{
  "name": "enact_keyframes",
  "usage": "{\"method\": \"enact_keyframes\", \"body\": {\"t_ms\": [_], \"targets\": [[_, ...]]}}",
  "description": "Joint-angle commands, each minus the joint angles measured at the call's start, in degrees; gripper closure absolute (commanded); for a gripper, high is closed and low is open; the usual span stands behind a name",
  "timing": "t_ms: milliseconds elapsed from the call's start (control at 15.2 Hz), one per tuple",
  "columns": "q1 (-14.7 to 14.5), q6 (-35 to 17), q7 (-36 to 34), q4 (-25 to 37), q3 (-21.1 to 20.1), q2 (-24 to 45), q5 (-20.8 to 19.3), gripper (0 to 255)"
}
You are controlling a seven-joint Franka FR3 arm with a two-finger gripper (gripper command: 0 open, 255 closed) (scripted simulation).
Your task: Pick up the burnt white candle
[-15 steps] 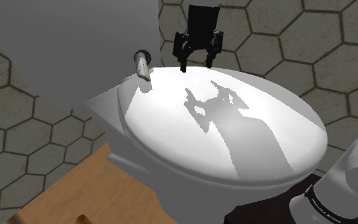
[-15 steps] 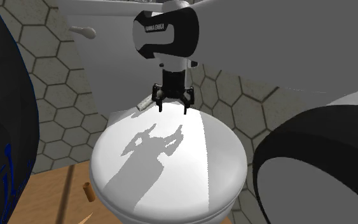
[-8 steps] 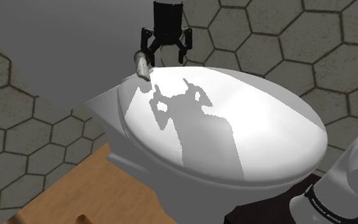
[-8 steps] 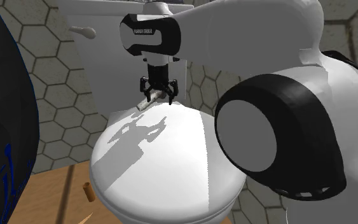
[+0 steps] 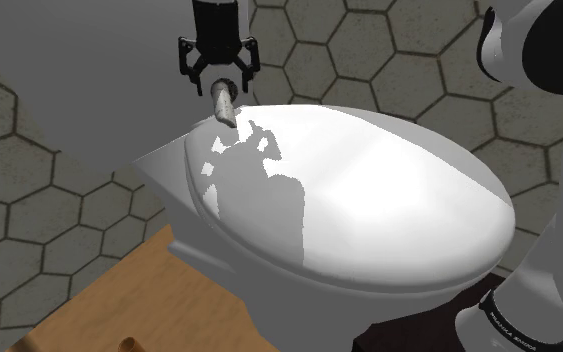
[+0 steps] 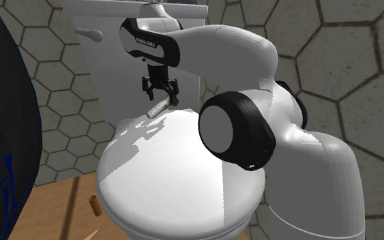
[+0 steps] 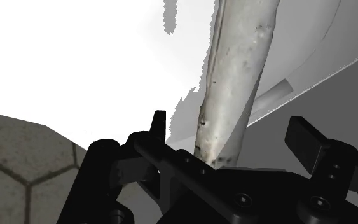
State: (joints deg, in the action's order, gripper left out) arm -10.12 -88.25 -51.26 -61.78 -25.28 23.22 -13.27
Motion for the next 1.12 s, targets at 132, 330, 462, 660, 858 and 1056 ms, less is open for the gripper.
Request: {"method": "enact_keyframes", "body": {"t_ms": [132, 330, 462, 660, 858, 1056], "targets": [[0.38, -3.06, -0.66, -3.36, 0.07, -0.36, 0.04, 0], [1.24, -6.52, -0.82, -8.01, 0.04, -1.58, 0.54, 0], [1.24, -6.53, -0.82, -8.01, 0.04, -1.58, 0.54, 0], [1.22, -6.59, -0.88, -8.10, 0.03, -1.60, 0.54, 255], [1.18, -6.57, -0.89, -8.01, 0.03, -1.53, 0.51, 255], [1.11, -6.48, -0.94, -7.86, 0.02, -1.45, 0.47, 255]]}}
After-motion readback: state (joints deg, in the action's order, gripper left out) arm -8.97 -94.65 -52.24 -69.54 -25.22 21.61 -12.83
